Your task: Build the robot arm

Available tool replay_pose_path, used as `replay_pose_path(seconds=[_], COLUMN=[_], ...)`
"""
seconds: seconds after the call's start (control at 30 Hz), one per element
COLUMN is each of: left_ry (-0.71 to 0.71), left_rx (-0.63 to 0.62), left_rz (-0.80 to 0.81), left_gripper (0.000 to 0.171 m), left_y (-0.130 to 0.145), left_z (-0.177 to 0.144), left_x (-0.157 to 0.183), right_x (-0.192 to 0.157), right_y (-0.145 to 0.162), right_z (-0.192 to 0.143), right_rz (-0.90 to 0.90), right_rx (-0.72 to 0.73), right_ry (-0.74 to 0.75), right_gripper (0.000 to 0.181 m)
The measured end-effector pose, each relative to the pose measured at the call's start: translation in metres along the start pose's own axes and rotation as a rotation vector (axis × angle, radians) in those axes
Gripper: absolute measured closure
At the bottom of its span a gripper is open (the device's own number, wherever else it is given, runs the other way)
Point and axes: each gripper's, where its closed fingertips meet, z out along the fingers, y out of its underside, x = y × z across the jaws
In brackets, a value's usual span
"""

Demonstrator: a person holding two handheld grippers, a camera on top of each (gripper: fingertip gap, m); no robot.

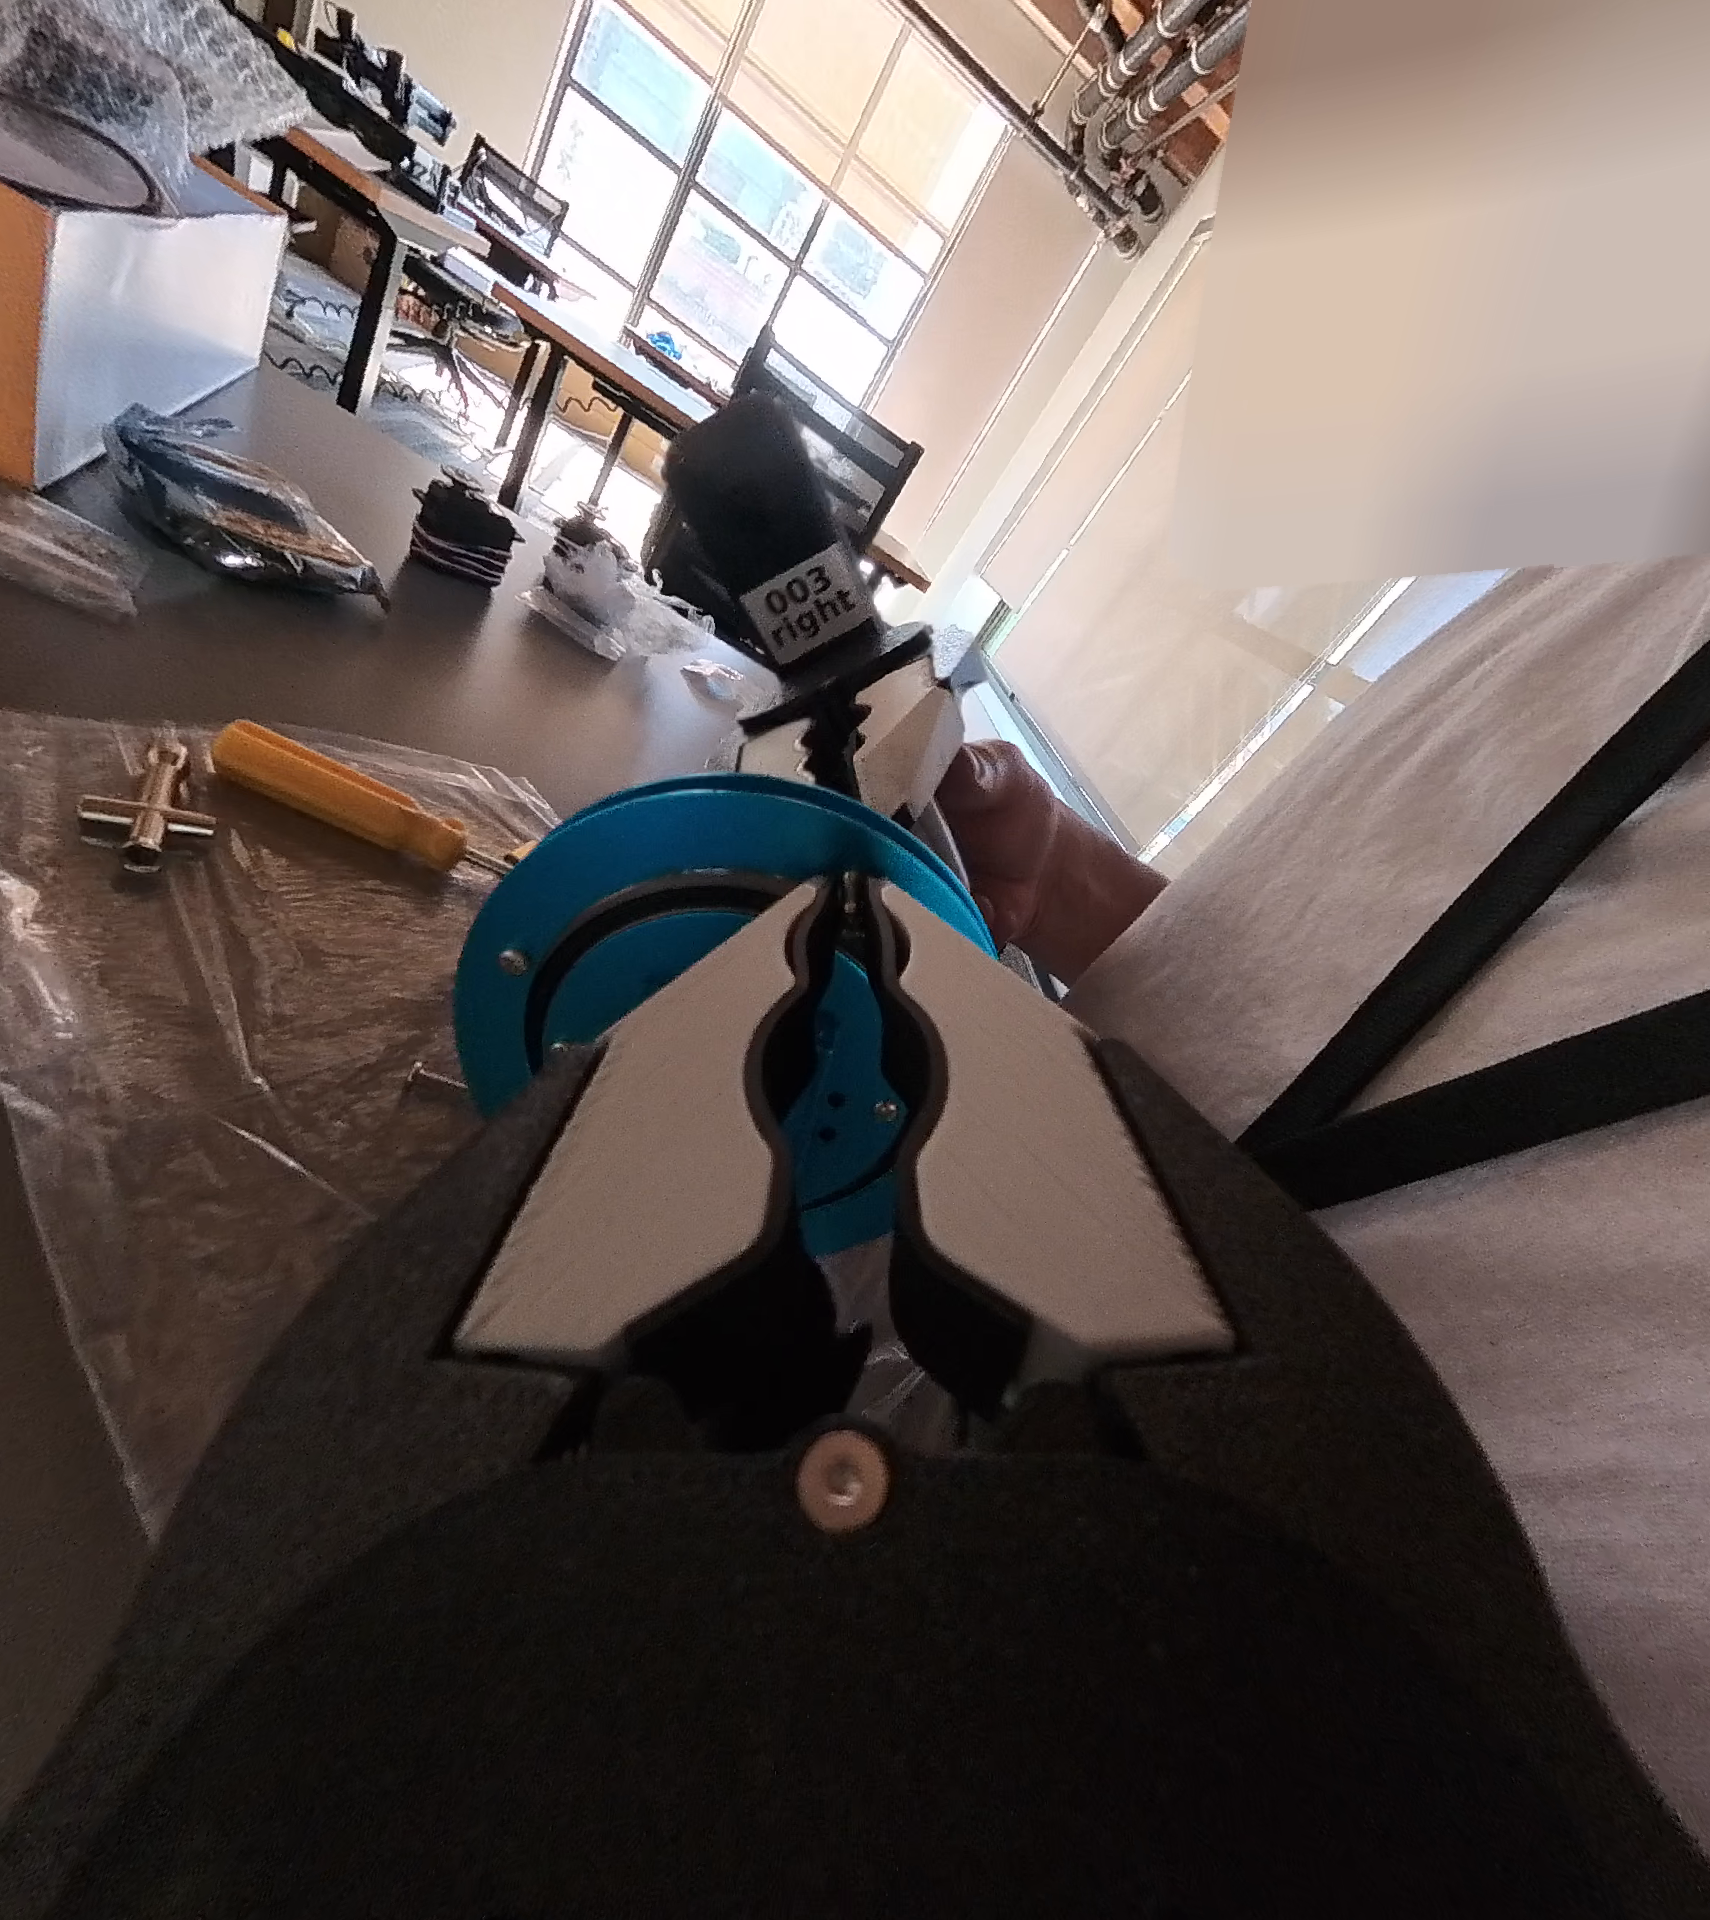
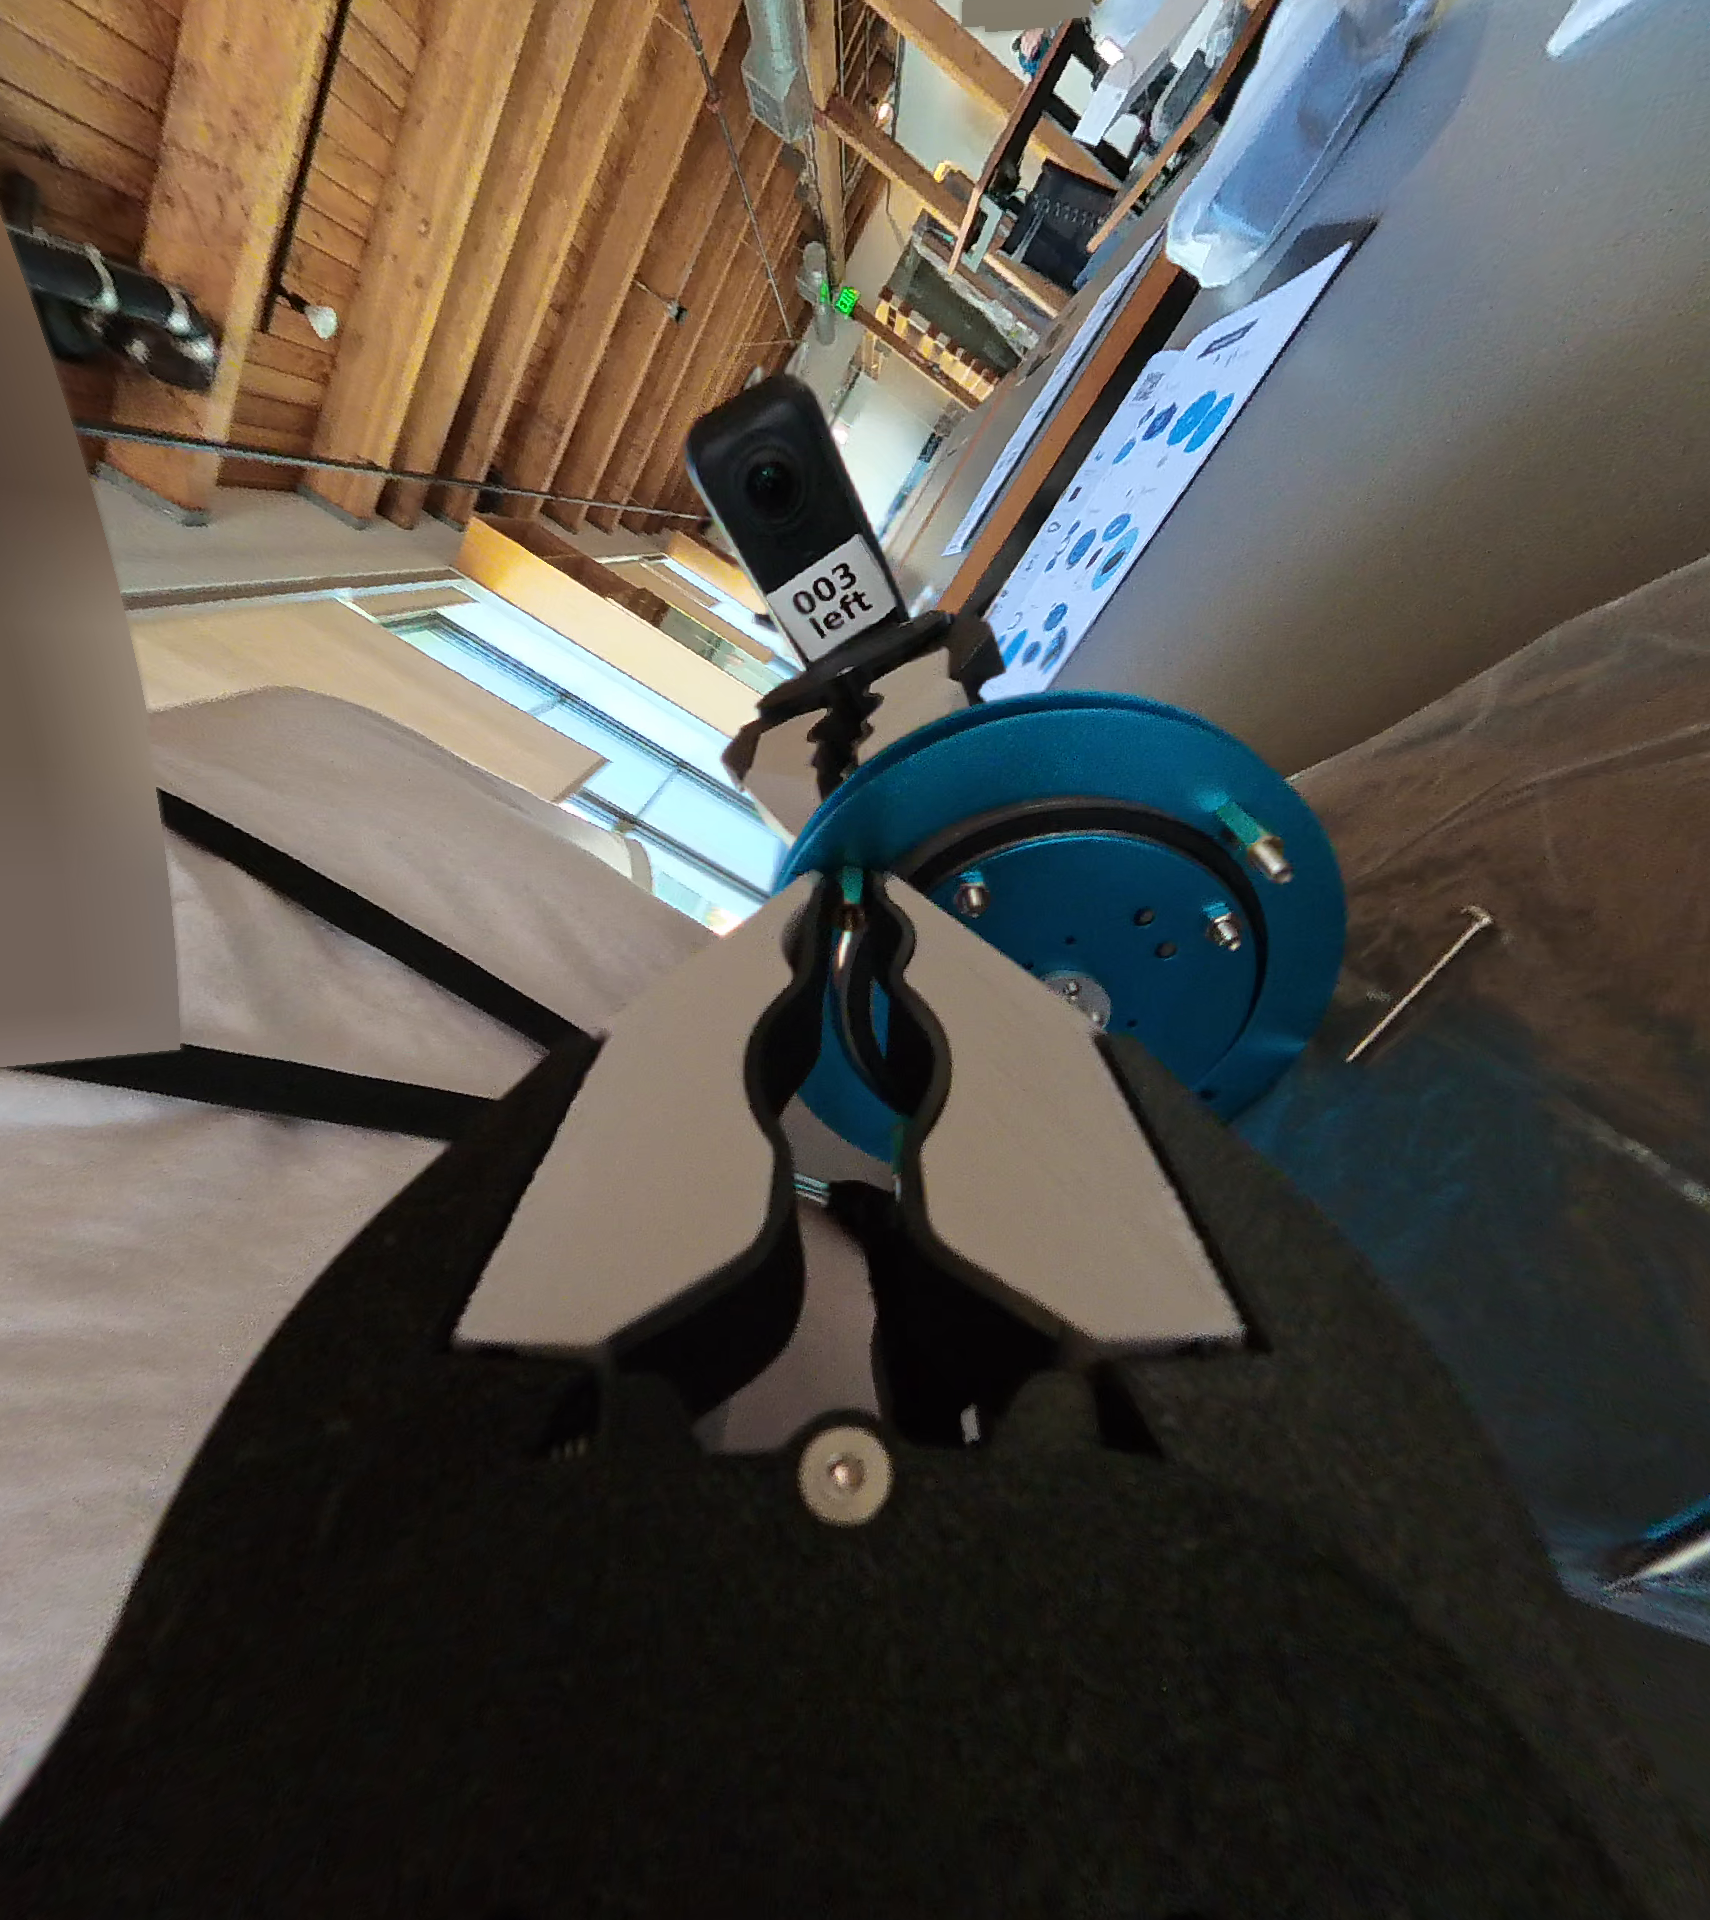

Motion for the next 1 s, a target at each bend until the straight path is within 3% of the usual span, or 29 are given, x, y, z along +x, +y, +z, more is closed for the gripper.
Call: replay_pose_path(seconds=[0.13, 0.33, 0.4, 0.47, 0.53, 0.63, 0.67, 0.7, 0.8, 0.9, 1.0], left_ry=[0.005, 0.044, 0.048, 0.045, 0.036, 0.006, -0.012, -0.025, -0.051, -0.06, -0.064], left_rx=[-0.018, -0.02, -0.024, -0.024, -0.03, -0.044, -0.049, -0.059, -0.081, -0.089, -0.092], left_rz=[-0.116, -0.201, -0.209, -0.193, -0.155, -0.063, -0.03, 0.0, 0.069, 0.11, 0.116], left_gripper=[0.169, 0.17, 0.17, 0.17, 0.169, 0.169, 0.168, 0.168, 0.168, 0.168, 0.167], left_y=[0.0, 0.002, 0.002, 0.002, 0.002, 0.004, 0.004, 0.005, 0.006, 0.007, 0.008], left_z=[-0.001, 0.0, -0.001, -0.002, -0.001, 0.0, 0.0, 0.001, 0.002, 0.003, 0.003], left_x=[-0.002, 0.002, 0.002, 0.002, 0.002, 0.004, 0.004, 0.005, 0.006, 0.007, 0.007], right_x=[0.001, 0.001, 0.002, 0.003, 0.002, -0.005, -0.014, -0.012, -0.011, -0.004, -0.005], right_y=[0.0, 0.002, 0.001, 0.001, 0.002, 0.003, 0.003, 0.002, 0.007, 0.015, 0.011], right_z=[0.001, -0.001, 0.0, 0.0, 0.0, -0.004, -0.006, -0.008, -0.007, -0.003, -0.004], right_rz=[-0.404, -1.615, -1.784, -1.581, -1.154, -0.482, -0.326, -0.196, -0.079, -0.081, -0.077], right_rx=[-0.053, -0.254, -0.311, -0.271, -0.201, -0.133, -0.116, -0.099, -0.112, -0.171, -0.154], right_ry=[0.143, 0.403, 0.468, 0.468, 0.369, 0.12, 0.005, -0.017, -0.062, -0.019, -0.035], right_gripper=[0.177, 0.177, 0.177, 0.176, 0.172, 0.15, 0.153, 0.164, 0.162, 0.158, 0.177])
